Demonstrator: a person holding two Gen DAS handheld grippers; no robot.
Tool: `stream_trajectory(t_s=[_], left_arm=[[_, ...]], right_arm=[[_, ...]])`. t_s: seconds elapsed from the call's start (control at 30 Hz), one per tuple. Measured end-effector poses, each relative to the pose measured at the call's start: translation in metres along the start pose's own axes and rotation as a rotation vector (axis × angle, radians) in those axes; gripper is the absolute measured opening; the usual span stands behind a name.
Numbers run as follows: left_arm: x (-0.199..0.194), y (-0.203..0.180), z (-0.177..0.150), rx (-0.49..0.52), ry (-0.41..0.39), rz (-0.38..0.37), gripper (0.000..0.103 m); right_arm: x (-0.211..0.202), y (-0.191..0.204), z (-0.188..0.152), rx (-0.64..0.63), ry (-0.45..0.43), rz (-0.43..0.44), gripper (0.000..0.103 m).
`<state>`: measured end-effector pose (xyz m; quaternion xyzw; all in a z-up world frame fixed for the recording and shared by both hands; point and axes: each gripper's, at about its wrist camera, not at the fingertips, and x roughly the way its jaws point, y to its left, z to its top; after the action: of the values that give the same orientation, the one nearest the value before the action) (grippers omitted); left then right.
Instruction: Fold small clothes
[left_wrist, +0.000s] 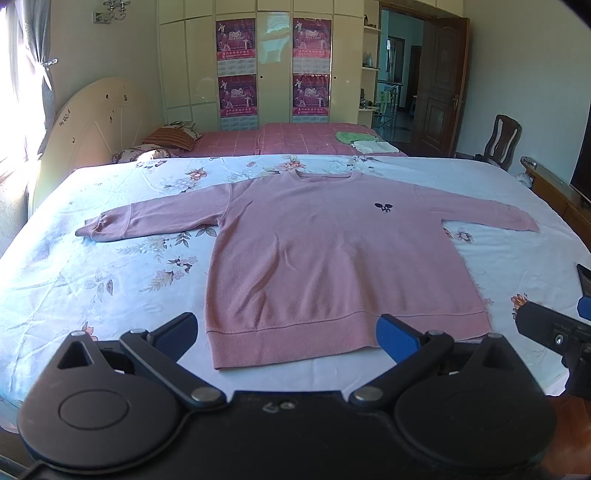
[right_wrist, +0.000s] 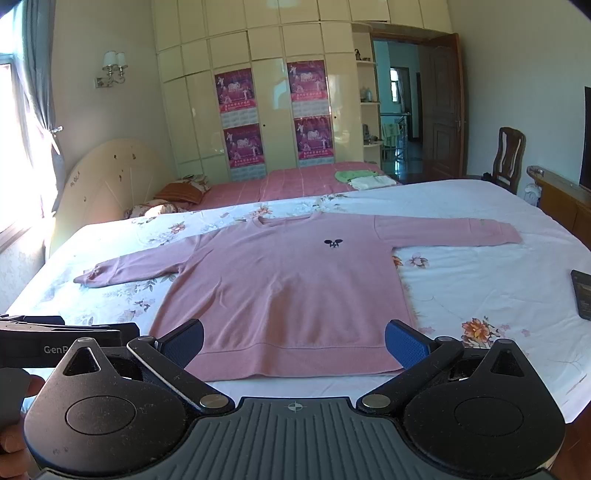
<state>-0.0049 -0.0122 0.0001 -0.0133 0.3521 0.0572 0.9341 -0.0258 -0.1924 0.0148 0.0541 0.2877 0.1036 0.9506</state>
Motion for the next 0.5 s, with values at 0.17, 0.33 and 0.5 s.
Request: stream_trajectory(t_s=[0.17, 0.33, 0.5], left_arm=[[0.0004, -0.0007, -0.0006, -0.003, -0.002, 0.005, 0.103], [0.0011, -0.0012, -0.0011, -0.002, -0.002, 0.009, 0.103], [0.0011, -0.0008, -0.0012, -0.001, -0.002, 0.010, 0.103]], right_arm=[[0.0004, -0.0012, 0.0003, -0.005, 0.000, 0.004, 0.103], [0.0007, -0.0020, 0.0003, -0.005, 0.001, 0.006, 0.103], [0.0009, -0.0025, 0.0007, -0.005, 0.003, 0.007, 0.103]])
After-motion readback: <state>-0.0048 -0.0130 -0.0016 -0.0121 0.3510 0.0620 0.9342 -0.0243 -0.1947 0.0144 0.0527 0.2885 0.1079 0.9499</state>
